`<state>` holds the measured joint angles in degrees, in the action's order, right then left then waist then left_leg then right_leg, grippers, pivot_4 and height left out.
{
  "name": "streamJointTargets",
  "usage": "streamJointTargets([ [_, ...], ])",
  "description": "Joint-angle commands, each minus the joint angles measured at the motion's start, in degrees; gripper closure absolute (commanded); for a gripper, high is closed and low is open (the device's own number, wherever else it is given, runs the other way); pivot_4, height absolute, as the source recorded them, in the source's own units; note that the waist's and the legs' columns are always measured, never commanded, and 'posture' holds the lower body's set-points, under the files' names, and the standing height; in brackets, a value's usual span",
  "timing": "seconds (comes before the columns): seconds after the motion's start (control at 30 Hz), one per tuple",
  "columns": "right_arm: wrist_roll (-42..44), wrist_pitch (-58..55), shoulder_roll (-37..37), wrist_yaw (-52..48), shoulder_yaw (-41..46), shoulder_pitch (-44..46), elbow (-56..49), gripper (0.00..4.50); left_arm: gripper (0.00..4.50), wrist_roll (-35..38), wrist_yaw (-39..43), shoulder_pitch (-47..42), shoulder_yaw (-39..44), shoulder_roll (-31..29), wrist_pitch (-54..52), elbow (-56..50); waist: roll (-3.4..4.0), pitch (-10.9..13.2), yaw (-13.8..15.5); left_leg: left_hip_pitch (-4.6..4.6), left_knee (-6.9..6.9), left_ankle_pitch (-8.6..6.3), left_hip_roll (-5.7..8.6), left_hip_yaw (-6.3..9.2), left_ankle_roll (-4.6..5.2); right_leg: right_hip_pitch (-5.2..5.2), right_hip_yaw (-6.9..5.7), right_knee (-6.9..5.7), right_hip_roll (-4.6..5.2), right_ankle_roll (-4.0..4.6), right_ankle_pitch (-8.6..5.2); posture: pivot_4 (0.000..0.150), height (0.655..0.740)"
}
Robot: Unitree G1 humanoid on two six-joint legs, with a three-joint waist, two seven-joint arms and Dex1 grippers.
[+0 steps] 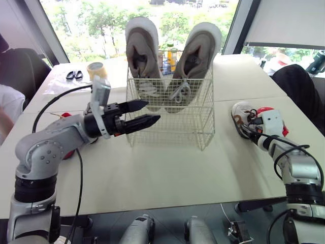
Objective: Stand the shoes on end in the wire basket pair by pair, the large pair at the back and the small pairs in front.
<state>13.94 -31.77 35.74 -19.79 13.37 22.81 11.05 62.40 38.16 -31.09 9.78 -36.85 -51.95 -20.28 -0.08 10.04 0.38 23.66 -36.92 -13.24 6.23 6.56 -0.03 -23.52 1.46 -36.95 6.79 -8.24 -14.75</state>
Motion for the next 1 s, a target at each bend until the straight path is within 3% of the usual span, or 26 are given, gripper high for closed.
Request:
streamJointTargets([
  [0.03,0.49,-0.01,0.37,-0.91,0.82,0.04,-5.0,3.78,0.0,-0.2,0.53,-0.72,0.98,-0.08,0.74,0.63,0.0,0.0,0.0,0.0,0.0,0.0,0.0,0.0,0.0,0.0,0.0,0.0,0.0,0.0,0.0,0.15,0.74],
  [0.1,1.11,-0.21,1.64,-1.19,2.38,0.34,-9.94,4.05,0.0,0.35,0.25,-1.26,1.9,-0.35,0.03,2.29,0.04,0.02,0.0,0.0,0.02,0.0,0.0,0.0,0.0,-0.02,0.0,0.0,0.0,0.0,0.0,0.15,0.74],
  [0.23,3.34,-0.58,3.94,-0.73,6.69,4.06,-19.09,4.05,0.0,3.22,-0.66,-3.13,4.42,-0.53,-1.94,6.45,0.17,0.21,0.03,0.01,0.05,0.0,0.01,0.0,0.0,-0.05,0.0,0.01,0.01,-0.01,0.0,0.15,0.74],
  [0.43,9.85,3.99,7.39,-3.4,9.88,19.55,-29.77,4.05,0.0,5.62,1.24,-9.33,5.62,-1.66,-5.56,14.54,0.25,0.43,-0.09,0.12,0.13,0.0,-0.01,0.02,-0.02,-0.21,-0.03,0.0,0.0,-0.01,0.0,0.15,0.74],
  [0.6,11.94,6.88,10.36,-13.8,0.96,23.57,-36.73,4.05,0.0,4.98,4.65,-13.02,5.14,-2.66,-6.66,18.07,0.07,0.36,-0.72,0.08,0.44,0.01,-0.04,0.04,-0.03,-0.1,-0.07,0.44,-0.01,-0.03,0.01,0.15,0.74],
  [0.7,8.22,12.29,12.93,-21.31,-6.26,22.47,-38.3,4.05,0.0,5.07,7.01,-15.04,4.98,-3.27,-7.39,19.63,0.02,0.4,-1.12,0.09,0.43,0.01,-0.01,0.03,-0.02,-0.07,-0.07,0.56,0.02,-0.07,0.05,0.15,0.74],
  [1.0,-1.49,34.85,13.05,-34.46,-15.69,21.64,-28.76,4.05,0.0,4.86,11.21,-18.27,4.8,-4.2,-10.06,20.91,0.01,0.41,-1.2,0.08,0.67,0.25,-0.01,0.02,-0.42,-0.17,-0.07,0.62,0.01,-0.07,0.05,0.15,0.74],
])
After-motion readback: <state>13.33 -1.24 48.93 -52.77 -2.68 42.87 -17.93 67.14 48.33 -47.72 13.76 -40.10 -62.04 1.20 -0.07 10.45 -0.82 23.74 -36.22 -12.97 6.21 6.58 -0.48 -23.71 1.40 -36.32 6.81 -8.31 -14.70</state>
